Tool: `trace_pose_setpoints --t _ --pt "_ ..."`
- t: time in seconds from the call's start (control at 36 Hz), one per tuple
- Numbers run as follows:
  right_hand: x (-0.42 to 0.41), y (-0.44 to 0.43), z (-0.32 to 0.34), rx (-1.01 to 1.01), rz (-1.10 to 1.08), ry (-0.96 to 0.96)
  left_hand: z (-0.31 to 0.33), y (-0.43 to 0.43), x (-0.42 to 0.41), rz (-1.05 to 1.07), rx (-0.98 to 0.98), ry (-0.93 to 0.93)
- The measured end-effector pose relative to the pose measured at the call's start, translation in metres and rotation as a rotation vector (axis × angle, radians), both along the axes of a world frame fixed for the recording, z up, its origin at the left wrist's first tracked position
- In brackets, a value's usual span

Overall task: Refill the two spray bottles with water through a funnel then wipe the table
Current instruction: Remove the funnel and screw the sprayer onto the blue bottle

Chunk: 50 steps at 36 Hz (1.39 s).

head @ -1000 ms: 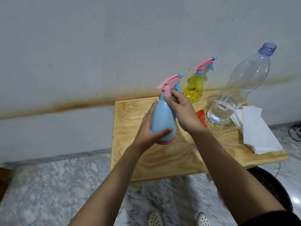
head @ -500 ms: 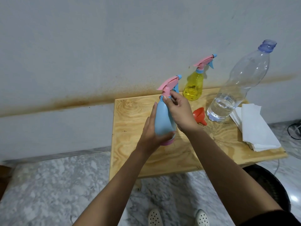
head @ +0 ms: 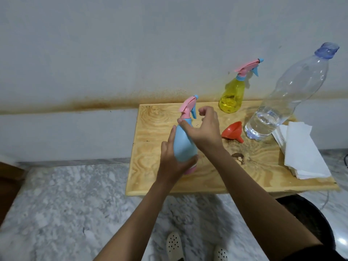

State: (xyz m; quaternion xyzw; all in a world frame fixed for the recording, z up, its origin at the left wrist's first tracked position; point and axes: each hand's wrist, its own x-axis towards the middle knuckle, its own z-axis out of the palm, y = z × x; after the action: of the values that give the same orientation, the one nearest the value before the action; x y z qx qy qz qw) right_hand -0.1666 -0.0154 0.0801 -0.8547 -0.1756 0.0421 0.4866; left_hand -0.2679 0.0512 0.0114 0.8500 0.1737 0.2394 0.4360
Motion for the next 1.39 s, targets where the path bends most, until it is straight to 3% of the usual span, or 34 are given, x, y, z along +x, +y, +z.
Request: trace_pose_setpoints --t 0.08,0.22,0.36,0.75,1.19,1.39 --pt "0.004 -0.002 -0.005 -0.052 0.209 0.180 0.001 -0.009 -0.007 0.030 -0.036 0.029" --pt "0.005 -0.003 -0.009 -0.038 0.365 0.149 -0.001 -0.020 -0.018 0.067 -0.098 0.085" --pt "0.003 -0.012 -0.020 -0.037 0.423 0.215 0.008 -0.024 -0.029 -0.106 -0.260 0.137" --pt "-0.027 -0.006 -0.055 -0.024 0.500 0.376 -0.011 -0.049 -0.051 0.087 -0.403 0.263" --pt "-0.038 0.007 -0.065 -0.072 0.476 0.431 -0.020 -0.059 -0.063 0.213 -0.429 0.213" --pt "-0.041 0.012 -0.060 0.025 0.431 0.513 -0.023 -0.059 -0.062 0.229 -0.403 0.200"
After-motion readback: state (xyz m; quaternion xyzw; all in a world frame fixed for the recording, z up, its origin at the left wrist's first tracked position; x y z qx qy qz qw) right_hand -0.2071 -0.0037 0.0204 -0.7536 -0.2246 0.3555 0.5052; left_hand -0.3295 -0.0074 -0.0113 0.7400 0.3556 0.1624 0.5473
